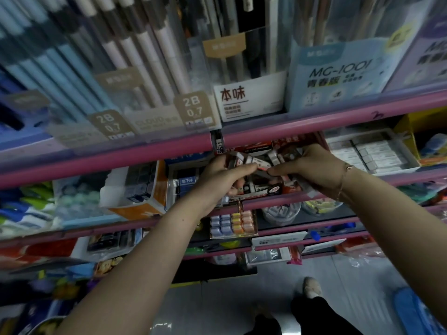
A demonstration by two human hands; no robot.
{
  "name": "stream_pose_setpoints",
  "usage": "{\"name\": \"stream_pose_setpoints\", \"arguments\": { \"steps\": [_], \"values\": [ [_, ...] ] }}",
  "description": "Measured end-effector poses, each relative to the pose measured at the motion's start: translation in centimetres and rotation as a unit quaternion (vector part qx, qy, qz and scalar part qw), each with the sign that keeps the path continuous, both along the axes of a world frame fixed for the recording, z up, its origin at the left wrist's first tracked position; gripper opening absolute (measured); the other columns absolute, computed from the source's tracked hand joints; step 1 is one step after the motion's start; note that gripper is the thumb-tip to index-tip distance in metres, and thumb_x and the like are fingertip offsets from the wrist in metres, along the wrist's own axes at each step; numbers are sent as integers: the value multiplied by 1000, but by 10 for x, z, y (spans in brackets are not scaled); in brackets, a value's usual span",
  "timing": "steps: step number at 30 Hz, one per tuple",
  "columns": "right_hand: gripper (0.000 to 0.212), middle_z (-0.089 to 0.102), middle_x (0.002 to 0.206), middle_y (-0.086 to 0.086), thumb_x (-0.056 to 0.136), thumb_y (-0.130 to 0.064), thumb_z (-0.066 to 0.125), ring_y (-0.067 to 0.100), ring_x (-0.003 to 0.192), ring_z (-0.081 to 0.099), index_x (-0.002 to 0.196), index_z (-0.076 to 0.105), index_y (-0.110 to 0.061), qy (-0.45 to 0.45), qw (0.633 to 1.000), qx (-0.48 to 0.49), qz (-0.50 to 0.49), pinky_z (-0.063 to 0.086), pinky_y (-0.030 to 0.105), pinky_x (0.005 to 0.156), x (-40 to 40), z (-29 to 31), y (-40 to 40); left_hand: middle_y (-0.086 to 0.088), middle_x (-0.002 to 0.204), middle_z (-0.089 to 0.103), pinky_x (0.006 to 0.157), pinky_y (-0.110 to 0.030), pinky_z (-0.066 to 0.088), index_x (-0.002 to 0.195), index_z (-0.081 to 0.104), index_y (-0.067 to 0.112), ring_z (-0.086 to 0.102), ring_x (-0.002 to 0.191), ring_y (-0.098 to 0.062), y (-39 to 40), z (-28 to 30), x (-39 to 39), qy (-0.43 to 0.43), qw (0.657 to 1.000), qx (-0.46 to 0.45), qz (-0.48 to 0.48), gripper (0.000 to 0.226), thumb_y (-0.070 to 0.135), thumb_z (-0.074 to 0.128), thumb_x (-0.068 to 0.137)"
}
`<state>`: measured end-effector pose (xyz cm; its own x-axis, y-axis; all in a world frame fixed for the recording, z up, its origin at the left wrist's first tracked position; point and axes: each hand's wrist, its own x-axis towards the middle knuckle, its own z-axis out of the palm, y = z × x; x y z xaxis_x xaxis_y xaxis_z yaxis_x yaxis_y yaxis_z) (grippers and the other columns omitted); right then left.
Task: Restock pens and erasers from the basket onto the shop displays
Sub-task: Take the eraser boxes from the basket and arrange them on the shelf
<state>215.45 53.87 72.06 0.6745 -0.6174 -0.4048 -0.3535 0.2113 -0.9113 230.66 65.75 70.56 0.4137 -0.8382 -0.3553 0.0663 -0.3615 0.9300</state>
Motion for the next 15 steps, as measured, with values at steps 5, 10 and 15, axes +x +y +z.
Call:
{"name": "stream_pose_setpoints", "arguments": {
  "steps": [5,10,15],
  "values": [
    [17,71,62,6,71,3,74,10,38,59,86,67,1,-39,998,44,-38,36,15,34,-1,0,-1,10,66,52,43,-14,34,99,61,26,48,48,-1,6,-6,0,-104,994,-18,-30,21,20,72,82],
    [24,71,63,2,70,-3,78,14,44,62,91,67,-1,-17,997,24,-66,34,18,36,1,-3,3,5,91,64,65,-16,41,93,60,26,58,83,-9,3,-9,-1,-319,941,-16,-111,29,31,81,73],
    [16,67,67,9,73,-2,75,19,46,57,86,66,-4,-8,994,-37,-105,44,23,44,-4,-2,-7,16,92,57,58,-16,39,96,56,35,52,78,-4,-6,-8,10,-357,920,69,-148,34,41,79,72]
  ]
}}
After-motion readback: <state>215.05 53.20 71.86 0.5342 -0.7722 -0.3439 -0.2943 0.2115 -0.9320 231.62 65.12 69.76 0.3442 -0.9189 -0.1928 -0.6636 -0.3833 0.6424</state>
